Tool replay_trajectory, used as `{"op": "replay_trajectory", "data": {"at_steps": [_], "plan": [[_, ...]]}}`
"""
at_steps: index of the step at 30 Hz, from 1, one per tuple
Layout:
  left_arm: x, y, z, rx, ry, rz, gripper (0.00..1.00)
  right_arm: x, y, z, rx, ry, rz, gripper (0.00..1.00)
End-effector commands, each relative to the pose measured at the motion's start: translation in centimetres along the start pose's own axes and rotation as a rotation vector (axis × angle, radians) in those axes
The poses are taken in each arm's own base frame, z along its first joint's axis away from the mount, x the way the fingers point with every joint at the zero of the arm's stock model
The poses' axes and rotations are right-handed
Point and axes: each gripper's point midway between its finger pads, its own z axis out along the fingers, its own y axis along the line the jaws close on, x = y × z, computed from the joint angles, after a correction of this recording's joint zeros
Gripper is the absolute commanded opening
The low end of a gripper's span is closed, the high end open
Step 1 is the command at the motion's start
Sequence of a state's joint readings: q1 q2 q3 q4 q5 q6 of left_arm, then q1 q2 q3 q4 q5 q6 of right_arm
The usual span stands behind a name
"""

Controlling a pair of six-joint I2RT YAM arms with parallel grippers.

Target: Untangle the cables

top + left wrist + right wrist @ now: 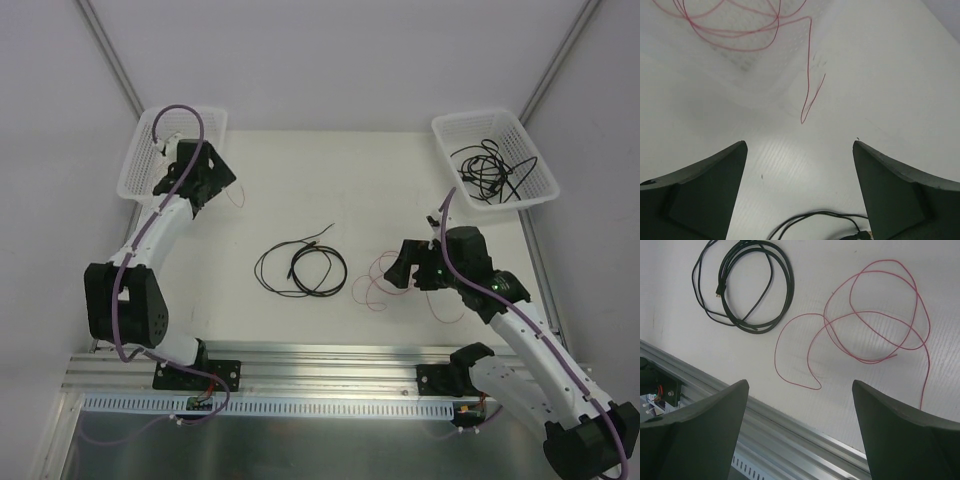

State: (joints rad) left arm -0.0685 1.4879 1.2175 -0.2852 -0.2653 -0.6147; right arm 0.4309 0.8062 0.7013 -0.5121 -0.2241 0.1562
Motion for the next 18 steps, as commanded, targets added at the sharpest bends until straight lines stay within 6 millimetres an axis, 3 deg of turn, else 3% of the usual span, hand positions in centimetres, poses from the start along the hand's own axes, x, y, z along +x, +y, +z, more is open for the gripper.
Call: {"op": "replay_trajectory", "data": {"at_steps": [1, 3, 10, 18], "plan": [[2.6, 1.0, 2.4, -0.136, -0.009, -0.107, 0.86, -0.1, 0.3, -0.5, -0.019, -0.029, -0.014, 0.89], [3.4, 0.2, 3.1, -0.15, -0.008, -0.109, 0.8, 0.1, 0.2, -0.5, -0.016, -0.027, -0.018, 0.89], [5.3, 0.2, 7.1, -0.268, -0.03, -0.096, 0.65, 0.6, -0.2, -0.4, -0.007, -0.015, -0.042, 0.89], [5.4, -0.7, 9.8, -0.311, -0.062, -0.105, 0.53, 0.8, -0.4, -0.4, -0.004, -0.008, -0.066, 0.9]]}}
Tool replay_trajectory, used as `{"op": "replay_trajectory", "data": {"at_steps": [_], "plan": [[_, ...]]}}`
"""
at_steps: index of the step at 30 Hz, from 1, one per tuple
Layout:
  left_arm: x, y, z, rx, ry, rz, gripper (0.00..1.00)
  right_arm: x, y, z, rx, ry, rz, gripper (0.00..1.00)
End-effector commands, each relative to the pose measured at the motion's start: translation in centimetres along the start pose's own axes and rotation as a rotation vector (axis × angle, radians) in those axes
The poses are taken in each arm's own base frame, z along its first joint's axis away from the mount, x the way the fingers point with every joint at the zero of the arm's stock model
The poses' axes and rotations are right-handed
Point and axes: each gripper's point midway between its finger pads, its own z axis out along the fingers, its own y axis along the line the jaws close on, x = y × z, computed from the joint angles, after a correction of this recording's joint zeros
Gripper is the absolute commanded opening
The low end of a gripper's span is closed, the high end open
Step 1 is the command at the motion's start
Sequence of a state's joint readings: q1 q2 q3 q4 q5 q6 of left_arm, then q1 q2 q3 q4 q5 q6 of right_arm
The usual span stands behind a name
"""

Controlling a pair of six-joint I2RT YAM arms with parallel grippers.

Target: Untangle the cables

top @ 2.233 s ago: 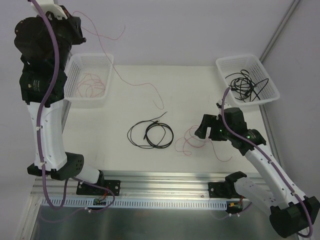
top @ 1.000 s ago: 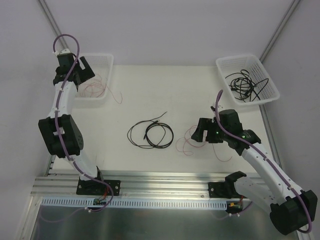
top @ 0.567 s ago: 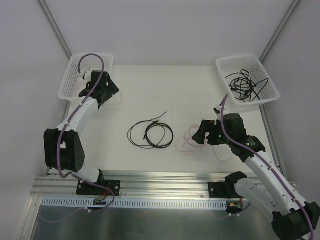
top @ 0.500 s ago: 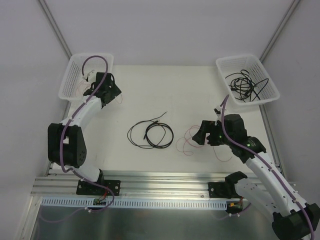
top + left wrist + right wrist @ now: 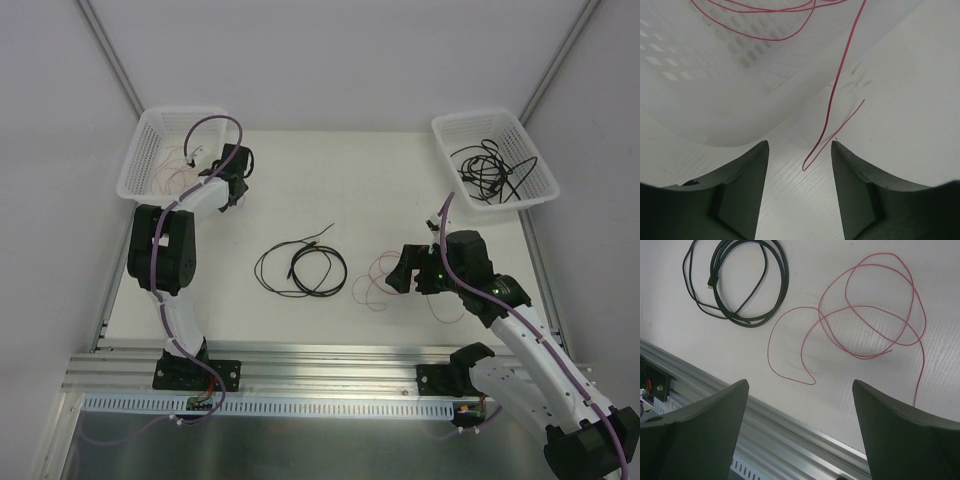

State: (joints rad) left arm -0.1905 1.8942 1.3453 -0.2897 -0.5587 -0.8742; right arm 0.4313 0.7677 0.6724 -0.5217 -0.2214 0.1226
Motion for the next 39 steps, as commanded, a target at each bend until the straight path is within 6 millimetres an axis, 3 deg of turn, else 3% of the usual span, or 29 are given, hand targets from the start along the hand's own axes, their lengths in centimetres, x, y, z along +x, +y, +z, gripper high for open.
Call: {"op": "replay_trajectory", "data": {"at_steps": [1, 3, 6, 8, 12, 13, 16, 19, 20, 22, 23, 24, 27, 28, 30, 31, 33, 35, 36, 38, 39], "plan": [[-1.3, -1.4, 0.6, -0.012, -0.06, -0.043, 0.49, 0.0, 0.0, -0.2, -0.004, -0.008, -0.034, 0.89], [-1.0, -1.8, 0.9, -0.004, -0.045, -0.031, 0.42, 0.1, -0.1, -0.1, -0.002, -0.005, -0.036, 0.89], [-0.1, -1.6, 0.5, 0.014, -0.009, -0.033, 0.21, -0.1, -0.1, -0.3, 0.002, -0.008, -0.037, 0.9], [-0.6, -1.3, -1.1, 0.037, -0.018, -0.018, 0.1, -0.1, 0.0, -0.4, 0.002, -0.013, -0.036, 0.89], [-2.9, -1.9, -5.3, 0.145, -0.042, 0.051, 0.0, -0.3, -0.1, -0.7, 0.008, -0.021, -0.032, 0.9], [-4.2, -2.1, -7.0, 0.188, -0.064, 0.085, 0.0, -0.5, 0.0, -0.8, 0.009, -0.026, -0.026, 0.89], [-7.0, -2.1, -9.7, 0.242, -0.126, 0.17, 0.0, -0.5, 0.0, -0.9, 0.014, -0.027, -0.019, 0.9], [-10.4, -2.3, -11.6, 0.265, -0.202, 0.247, 0.0, -0.6, 0.0, -1.1, 0.016, -0.036, -0.012, 0.89], [-12.5, -2.4, -12.0, 0.264, -0.241, 0.243, 0.0, -0.6, 0.0, -1.2, 0.019, -0.035, -0.01, 0.89], [-14.3, -2.0, -11.5, 0.235, -0.271, 0.28, 0.0, -0.7, 0.1, -1.2, 0.018, -0.035, -0.012, 0.9], [-16.5, -1.4, -11.3, 0.218, -0.3, 0.259, 0.0, -0.8, 0.1, -1.3, 0.022, -0.035, -0.009, 0.89], [-17.5, -1.1, -10.9, 0.208, -0.308, 0.258, 0.0, -0.8, 0.0, -1.4, 0.025, -0.035, -0.009, 0.9], [-20.7, -0.1, -8.7, 0.172, -0.325, 0.254, 0.0, -1.1, 0.0, -1.5, 0.034, -0.034, -0.014, 0.89], [-20.7, 0.3, -6.7, 0.141, -0.306, 0.279, 0.01, -1.1, 0.0, -1.5, 0.036, -0.031, -0.017, 0.89], [-22.5, 0.5, -5.2, 0.128, -0.315, 0.285, 0.09, -1.2, -0.1, -1.3, 0.043, -0.016, -0.015, 0.89], [-22.0, -0.1, -3.5, 0.141, -0.287, 0.324, 0.26, -1.1, -0.1, -1.2, 0.045, -0.01, -0.015, 0.89], [-21.2, -0.5, -1.6, 0.153, -0.254, 0.366, 0.41, -1.0, -0.2, -1.2, 0.051, -0.005, -0.006, 0.89], [-20.7, -0.6, -1.7, 0.171, -0.238, 0.381, 0.5, -1.1, -0.4, -1.2, 0.067, -0.012, 0.009, 0.89], [-21.3, -0.5, -2.9, 0.188, -0.252, 0.367, 0.6, -1.0, -0.7, -1.2, 0.079, -0.011, 0.012, 0.89], [-20.0, -0.3, -3.8, 0.229, -0.221, 0.342, 0.7, -0.6, -1.5, -1.2, 0.123, 0.001, 0.016, 0.89], [-20.6, -0.3, -5.9, 0.264, -0.24, 0.321, 0.78, -0.5, -1.8, -1.3, 0.14, 0.009, 0.012, 0.89]]}}
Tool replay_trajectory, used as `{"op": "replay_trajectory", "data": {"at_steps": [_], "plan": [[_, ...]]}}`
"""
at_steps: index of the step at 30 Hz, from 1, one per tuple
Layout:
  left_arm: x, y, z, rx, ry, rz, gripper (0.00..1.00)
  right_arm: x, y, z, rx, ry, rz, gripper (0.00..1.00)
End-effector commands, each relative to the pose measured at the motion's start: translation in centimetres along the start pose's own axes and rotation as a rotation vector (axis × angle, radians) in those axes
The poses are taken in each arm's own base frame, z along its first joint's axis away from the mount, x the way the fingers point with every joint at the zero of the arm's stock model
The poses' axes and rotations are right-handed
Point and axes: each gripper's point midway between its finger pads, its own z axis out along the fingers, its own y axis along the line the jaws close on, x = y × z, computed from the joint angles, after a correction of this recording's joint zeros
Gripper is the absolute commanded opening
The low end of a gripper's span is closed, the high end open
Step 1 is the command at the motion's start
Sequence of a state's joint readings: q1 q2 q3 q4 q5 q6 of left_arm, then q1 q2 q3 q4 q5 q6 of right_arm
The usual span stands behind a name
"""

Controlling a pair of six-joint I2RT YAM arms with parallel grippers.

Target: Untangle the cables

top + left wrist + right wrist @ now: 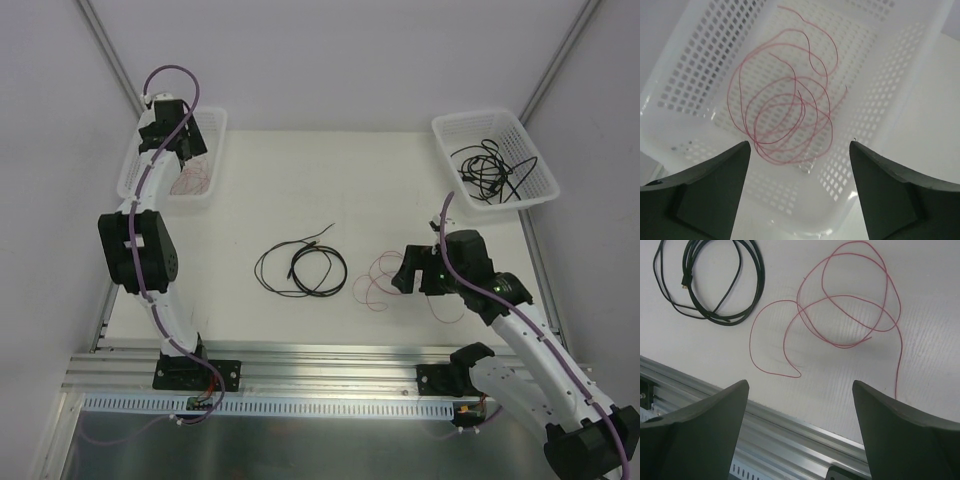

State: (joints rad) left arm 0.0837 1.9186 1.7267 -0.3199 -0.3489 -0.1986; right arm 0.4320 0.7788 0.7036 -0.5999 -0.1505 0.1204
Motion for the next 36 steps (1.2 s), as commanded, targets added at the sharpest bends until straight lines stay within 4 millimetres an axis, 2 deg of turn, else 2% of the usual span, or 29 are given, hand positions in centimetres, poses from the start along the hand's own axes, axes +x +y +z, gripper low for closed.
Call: {"op": "replay_trajectory", "data": {"at_steps": [1, 2, 3, 4, 5, 6, 7, 8, 9, 11, 12, 13, 15, 16, 17, 18, 19, 20, 21, 23, 24, 26, 28, 29, 31, 32, 34, 35, 36], "plan": [[-2.4, -1.3, -5.8, 0.146, -0.064, -0.054, 0.82, -0.4, -1.0, -0.6, 0.075, 0.001, 0.008, 0.89], [-1.9, -1.9, -6.9, 0.197, -0.052, -0.064, 0.86, -0.3, -1.4, -0.5, 0.098, 0.0, 0.007, 0.89], [-2.6, -2.0, -9.1, 0.234, -0.076, -0.084, 0.93, -0.4, -1.7, -0.5, 0.113, -0.002, 0.01, 0.89], [-0.4, -2.1, -9.6, 0.25, -0.028, -0.093, 0.96, -0.2, -2.0, -0.5, 0.131, 0.002, 0.014, 0.89], [0.2, -2.5, -10.8, 0.286, -0.017, -0.098, 0.97, -0.3, -2.5, -0.5, 0.158, -0.002, 0.025, 0.88], [-0.1, -2.4, -13.1, 0.319, -0.04, -0.12, 0.99, -0.4, -3.3, -0.6, 0.196, -0.009, 0.034, 0.88], [2.1, -2.3, -13.6, 0.331, 0.0, -0.113, 0.99, -0.2, -3.7, -0.5, 0.215, 0.002, 0.044, 0.87], [3.3, -3.3, -14.9, 0.391, 0.029, -0.105, 0.99, 0.1, -4.4, -0.3, 0.245, 0.013, 0.067, 0.86], [3.4, -3.2, -17.0, 0.423, 0.011, -0.108, 0.99, 0.4, -4.6, -0.1, 0.249, 0.023, 0.08, 0.85], [7.4, -4.8, -19.2, 0.517, 0.097, -0.087, 0.99, 1.0, -4.8, 0.4, 0.239, 0.039, 0.104, 0.8], [8.0, -5.3, -21.4, 0.587, 0.097, -0.088, 0.99, 1.1, -4.7, 0.6, 0.235, 0.04, 0.116, 0.78], [10.5, -5.5, -21.9, 0.608, 0.147, -0.075, 0.99, 0.8, -4.7, 0.9, 0.231, 0.023, 0.122, 0.75], [13.0, -7.0, -25.4, 0.73, 0.202, -0.064, 0.99, 1.6, -4.5, 1.5, 0.207, 0.048, 0.141, 0.73], [15.7, -7.2, -25.9, 0.753, 0.268, -0.06, 0.99, 1.7, -4.5, 1.9, 0.206, 0.048, 0.146, 0.72], [17.0, -7.7, -26.8, 0.788, 0.306, -0.068, 0.99, 1.9, -4.7, 2.2, 0.215, 0.055, 0.151, 0.72], [18.4, -8.7, -28.8, 0.843, 0.353, -0.085, 0.99, 2.5, -5.1, 2.6, 0.231, 0.077, 0.165, 0.71], [20.5, -9.0, -29.6, 0.866, 0.418, -0.083, 0.99, 2.7, -5.1, 2.8, 0.232, 0.08, 0.171, 0.7], [21.6, -9.5, -30.3, 0.881, 0.451, -0.08, 0.99, 2.7, -5.1, 3.0, 0.23, 0.082, 0.179, 0.7], [23.4, -10.6, -32.2, 0.918, 0.507, -0.058, 0.99, 2.9, -5.2, 3.1, 0.23, 0.077, 0.189, 0.7], [24.9, -11.8, -33.1, 0.904, 0.54, -0.043, 0.98, 2.9, -5.2, 3.2, 0.231, 0.063, 0.213, 0.7], [25.7, -12.9, -34.4, 0.937, 0.546, -0.01, 0.98, 2.8, -5.1, 3.1, 0.227, 0.05, 0.217, 0.71], [27.1, -14.6, -34.7, 0.936, 0.586, 0.013, 0.97, 2.7, -5.1, 3.0, 0.228, 0.041, 0.222, 0.72], [27.9, -16.9, -36.2, 0.98, 0.607, 0.04, 0.96, 2.8, -5.2, 2.7, 0.23, 0.042, 0.219, 0.75], [29.4, -17.9, -35.3, 0.934, 0.641, 0.062, 0.95, 2.8, -5.7, 2.6, 0.258, 0.032, 0.215, 0.75], [29.9, -20.2, -36.5, 0.966, 0.657, 0.098, 0.92, 2.8, -5.9, 2.2, 0.266, 0.017, 0.212, 0.77], [31.7, -21.4, -35.9, 0.943, 0.697, 0.131, 0.91, 2.9, -5.9, 2.1, 0.268, 0.014, 0.21, 0.77], [31.7, -23.7, -36.5, 0.966, 0.707, 0.149, 0.88, 2.8, -6.0, 1.8, 0.267, 0.002, 0.212, 0.78], [33.8, -24.6, -36.1, 0.946, 0.744, 0.19, 0.87, 2.9, -5.9, 1.6, 0.26, -0.005, 0.209, 0.78], [33.5, -25.8, -36.5, 0.963, 0.748, 0.188, 0.86, 2.9, -5.9, 1.5, 0.26, -0.007, 0.211, 0.79]]}}
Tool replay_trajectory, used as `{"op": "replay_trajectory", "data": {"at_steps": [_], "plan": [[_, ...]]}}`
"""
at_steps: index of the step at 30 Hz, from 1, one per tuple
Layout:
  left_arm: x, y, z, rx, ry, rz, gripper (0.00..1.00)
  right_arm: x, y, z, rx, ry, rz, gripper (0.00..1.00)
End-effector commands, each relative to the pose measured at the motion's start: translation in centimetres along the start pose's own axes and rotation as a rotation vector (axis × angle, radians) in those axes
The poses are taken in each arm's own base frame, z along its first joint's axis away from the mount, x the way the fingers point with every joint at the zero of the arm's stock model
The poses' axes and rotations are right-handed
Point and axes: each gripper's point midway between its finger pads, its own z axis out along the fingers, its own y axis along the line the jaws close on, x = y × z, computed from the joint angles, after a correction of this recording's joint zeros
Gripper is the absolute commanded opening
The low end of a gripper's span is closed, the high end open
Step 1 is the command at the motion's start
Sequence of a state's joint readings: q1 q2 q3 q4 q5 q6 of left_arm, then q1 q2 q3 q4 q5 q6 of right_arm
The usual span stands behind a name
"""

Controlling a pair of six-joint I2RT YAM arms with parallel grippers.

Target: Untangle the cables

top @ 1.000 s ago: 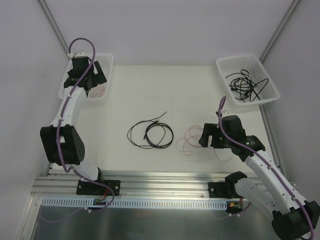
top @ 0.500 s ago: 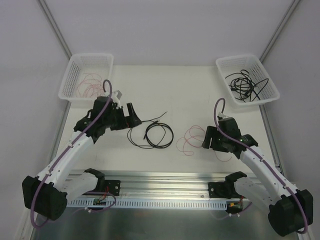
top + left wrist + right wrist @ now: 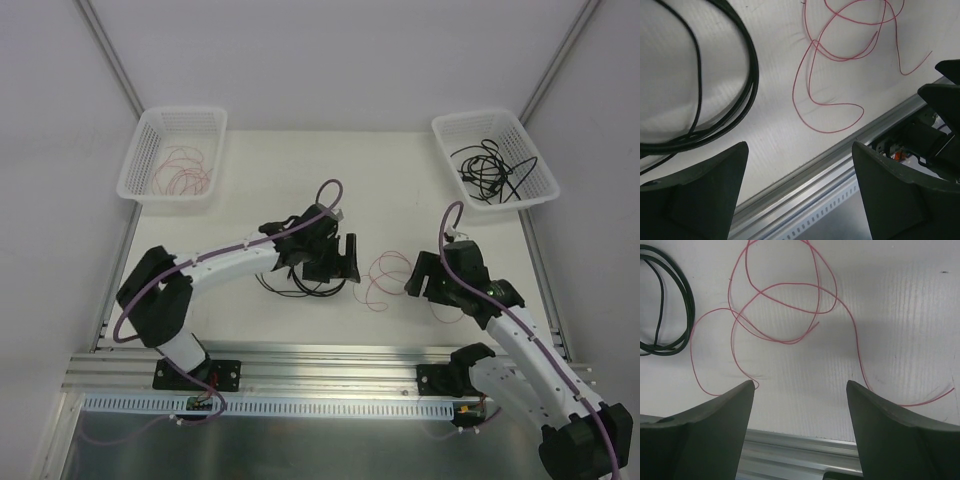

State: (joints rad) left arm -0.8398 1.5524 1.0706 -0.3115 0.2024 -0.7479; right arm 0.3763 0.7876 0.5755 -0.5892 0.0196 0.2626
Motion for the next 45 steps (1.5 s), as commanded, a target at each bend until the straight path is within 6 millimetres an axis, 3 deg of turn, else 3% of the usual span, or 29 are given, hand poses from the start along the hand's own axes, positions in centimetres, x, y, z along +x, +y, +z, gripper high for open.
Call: {"op": "replay_trajectory", "data": {"at_steps": [1, 5, 10, 14, 15, 16, 18, 22, 27, 31, 34, 39, 45], "plan": [[-1.2, -3.4, 2.4, 0.044, 0.006, -0.001, 0.84, 0.0, -0.5, -0.4, 0.013, -0.023, 0.022, 0.79], [0.2, -3.0, 6.4, -0.01, 0.069, 0.015, 0.75, 0.2, -0.4, -0.5, 0.006, -0.022, 0.02, 0.79], [1.6, -2.0, 8.5, -0.052, 0.115, 0.01, 0.6, 0.4, -0.5, -0.1, 0.008, -0.018, 0.015, 0.8], [2.3, -1.9, 8.7, -0.056, 0.133, 0.021, 0.31, 0.5, -0.3, 0.3, -0.003, -0.01, 0.02, 0.8], [2.4, -1.8, 8.5, -0.058, 0.13, 0.023, 0.17, 0.4, -0.2, 0.3, -0.008, -0.012, 0.02, 0.8], [2.3, -1.8, 8.2, -0.057, 0.123, 0.028, 0.09, 0.4, -0.2, 0.3, -0.006, -0.009, 0.018, 0.8], [1.6, -2.2, 6.6, -0.045, 0.079, 0.056, 0.0, 0.3, -0.1, 0.4, -0.009, -0.011, 0.015, 0.8], [-0.2, -4.4, 1.2, 0.015, -0.01, 0.165, 0.0, 0.2, 0.0, 0.5, -0.015, -0.011, 0.013, 0.8], [-1.8, -5.4, -5.9, 0.021, -0.099, 0.363, 0.0, -0.3, 0.3, 0.9, -0.02, -0.017, 0.004, 0.8], [-2.5, -5.8, -10.1, 0.017, -0.156, 0.443, 0.0, -0.5, 0.5, 1.7, -0.014, -0.006, -0.005, 0.79], [-2.9, -6.3, -12.1, 0.034, -0.197, 0.46, 0.0, -0.2, 0.9, 2.5, -0.03, 0.028, -0.014, 0.78], [-3.5, -6.2, -13.7, 0.014, -0.236, 0.453, 0.0, 0.8, 2.2, 3.6, -0.085, 0.102, -0.08, 0.74], [-5.2, -4.6, -15.1, -0.078, -0.302, 0.425, 0.0, 3.1, 4.5, 3.5, -0.174, 0.204, -0.233, 0.71]]}}
